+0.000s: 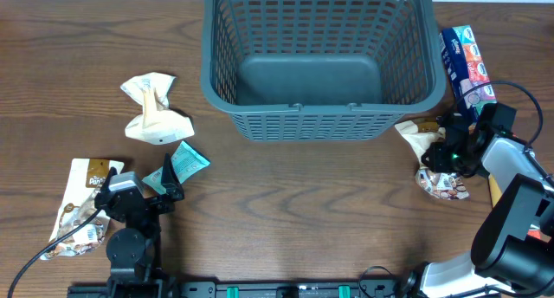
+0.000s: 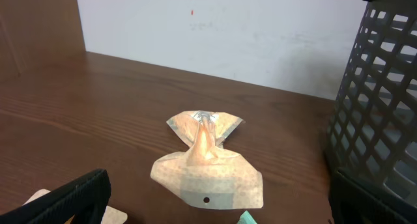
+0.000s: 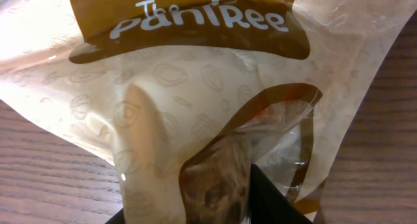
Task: Pack container
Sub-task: 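Lower the right gripper and grasp the Pantree pouch, lift it, then carry the pouch over the grey basket and release it inside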
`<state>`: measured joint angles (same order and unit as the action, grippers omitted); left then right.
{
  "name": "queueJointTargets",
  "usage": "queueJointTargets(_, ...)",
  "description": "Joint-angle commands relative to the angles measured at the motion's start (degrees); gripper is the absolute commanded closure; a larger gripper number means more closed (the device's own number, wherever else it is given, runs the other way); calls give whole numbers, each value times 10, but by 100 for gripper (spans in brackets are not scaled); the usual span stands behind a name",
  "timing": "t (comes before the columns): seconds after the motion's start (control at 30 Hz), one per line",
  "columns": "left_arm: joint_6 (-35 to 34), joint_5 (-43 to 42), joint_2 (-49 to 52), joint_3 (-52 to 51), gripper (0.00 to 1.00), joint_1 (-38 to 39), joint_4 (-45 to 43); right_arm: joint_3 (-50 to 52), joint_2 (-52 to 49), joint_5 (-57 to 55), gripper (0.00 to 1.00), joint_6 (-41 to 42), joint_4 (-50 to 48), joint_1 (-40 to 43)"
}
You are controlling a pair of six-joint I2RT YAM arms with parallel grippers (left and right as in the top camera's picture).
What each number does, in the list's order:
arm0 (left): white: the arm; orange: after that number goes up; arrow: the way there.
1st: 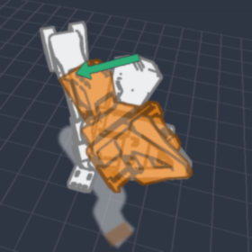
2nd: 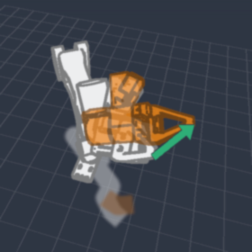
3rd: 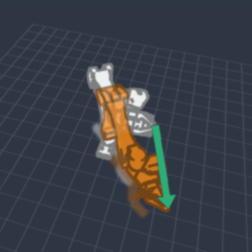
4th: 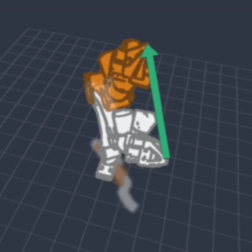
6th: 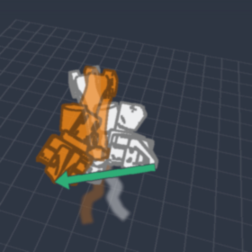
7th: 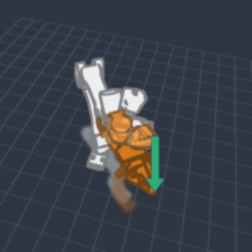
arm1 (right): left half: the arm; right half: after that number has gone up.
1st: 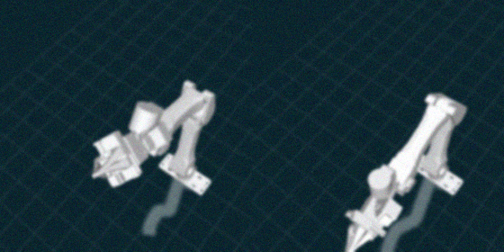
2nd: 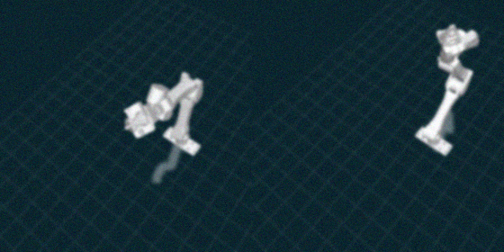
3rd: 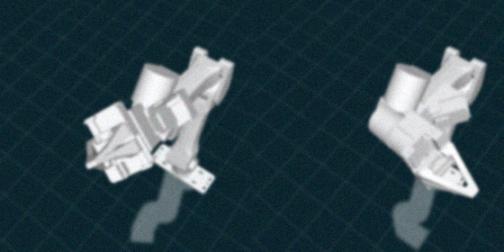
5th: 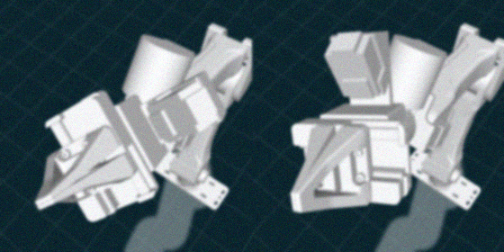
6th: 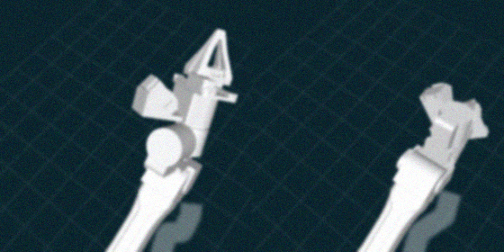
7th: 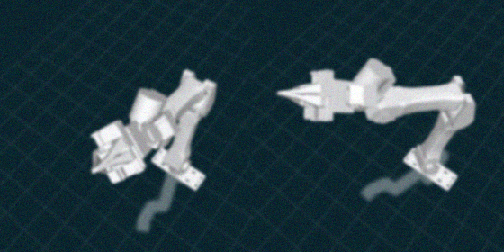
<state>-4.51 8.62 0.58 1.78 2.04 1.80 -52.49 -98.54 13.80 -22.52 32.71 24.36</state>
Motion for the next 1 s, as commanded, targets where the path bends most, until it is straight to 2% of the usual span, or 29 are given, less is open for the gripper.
queueJointTargets(0.0,-5,15,-3,-16,1,2,13,-28,-14,2,82,24,18,-4)
queueJointTargets(0.13,-5,15,-3,-16,1,2,13,-70,-12,2,87,24,61,-4)
queueJointTargets(0.3,-5,15,-3,-16,1,2,13,-132,-10,2,84,35,113,-4)
queueJointTargets(0.47,-5,15,-3,-16,0,2,13,-203,-3,2,89,71,156,-4)
queueJointTargets(0.8,-5,9,-3,-16,1,2,13,-329,40,2,88,103,204,-4)
queueJointTargets(0.97,-5,9,-3,-16,1,2,13,-376,81,2,96,118,209,-4)
